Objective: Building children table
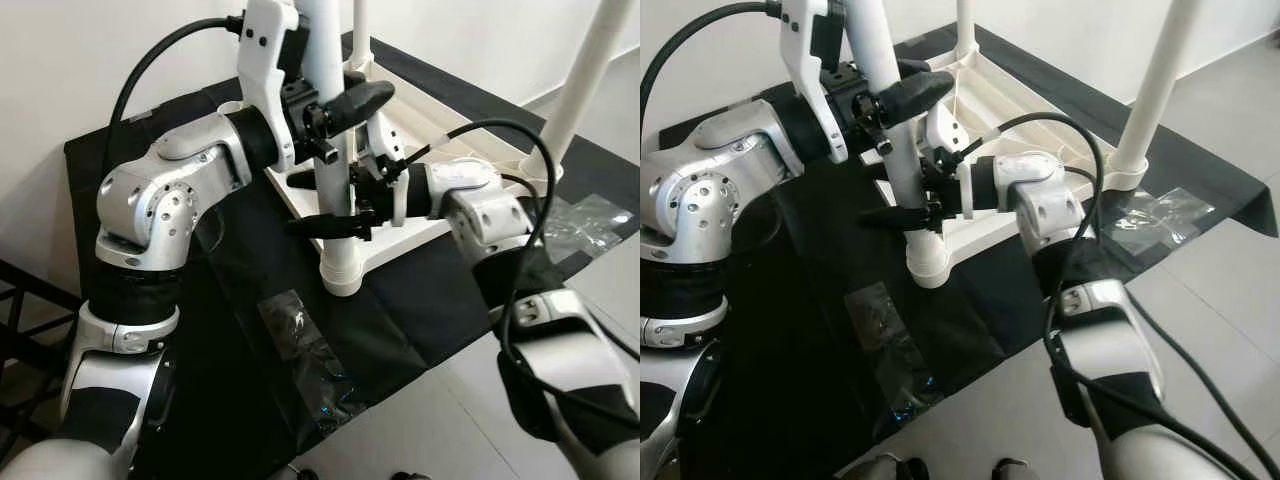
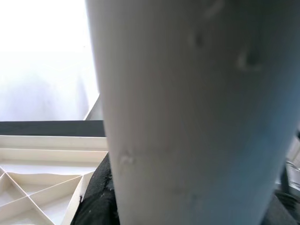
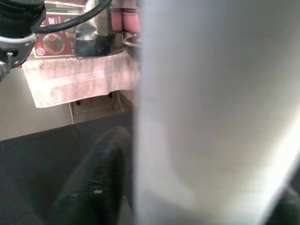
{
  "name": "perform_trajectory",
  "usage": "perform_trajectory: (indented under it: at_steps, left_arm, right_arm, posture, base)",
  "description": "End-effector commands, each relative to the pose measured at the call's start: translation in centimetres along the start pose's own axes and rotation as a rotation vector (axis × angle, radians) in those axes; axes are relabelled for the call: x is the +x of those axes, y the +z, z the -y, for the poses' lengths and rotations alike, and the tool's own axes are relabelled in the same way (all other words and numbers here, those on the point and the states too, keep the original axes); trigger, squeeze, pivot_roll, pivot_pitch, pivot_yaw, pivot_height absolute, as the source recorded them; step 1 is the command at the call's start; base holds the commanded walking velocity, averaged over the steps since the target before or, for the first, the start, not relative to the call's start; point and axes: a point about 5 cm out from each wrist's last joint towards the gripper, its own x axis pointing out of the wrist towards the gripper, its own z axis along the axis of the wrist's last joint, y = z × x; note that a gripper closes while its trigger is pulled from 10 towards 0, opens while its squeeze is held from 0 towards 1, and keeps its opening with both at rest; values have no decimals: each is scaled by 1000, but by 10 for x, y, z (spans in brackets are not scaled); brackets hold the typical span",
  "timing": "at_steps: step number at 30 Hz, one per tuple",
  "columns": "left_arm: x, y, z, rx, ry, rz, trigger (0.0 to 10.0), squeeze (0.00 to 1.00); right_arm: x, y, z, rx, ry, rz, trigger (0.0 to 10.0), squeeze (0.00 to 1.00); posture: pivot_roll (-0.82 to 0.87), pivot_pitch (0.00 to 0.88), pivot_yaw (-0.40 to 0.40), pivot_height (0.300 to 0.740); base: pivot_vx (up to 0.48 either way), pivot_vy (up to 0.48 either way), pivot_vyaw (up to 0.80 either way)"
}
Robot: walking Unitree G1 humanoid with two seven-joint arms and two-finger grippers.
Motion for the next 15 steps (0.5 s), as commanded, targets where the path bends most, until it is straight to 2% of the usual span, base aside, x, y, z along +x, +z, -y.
perform_trajectory:
  at_steps: [1, 11, 12, 14, 15]
  left_arm:
    - [-1, -7, -1, -33, -5, -35, 0, 0]
    - [0, -6, 0, -33, -12, -34, 0, 0]
    - [0, -6, -1, -31, -2, -30, 4510, 0]
    - [0, -5, -2, -29, 6, -26, 4510, 0]
    - [0, -6, -3, -33, 18, -30, 10000, 1000]
  right_arm:
    - [9, 1, -5, -18, 100, 6, 0, 0]
    - [7, -4, -2, -31, 91, 11, 0, 0]
    - [6, -5, -2, -31, 82, 17, 0, 0]
    - [6, -7, -2, -31, 80, 21, 0, 0]
    - [5, -8, -3, -26, 76, 24, 0, 0]
  posture:
    - [54, 171, 123, 740]
    - [55, 168, 128, 740]
    - [55, 167, 130, 740]
    - [55, 167, 130, 740]
    - [52, 169, 130, 740]
  base:
    - [0, 0, 0]
    - [0, 0, 0]
    - [0, 0, 0]
    - [0, 0, 0]
    - [0, 0, 0]
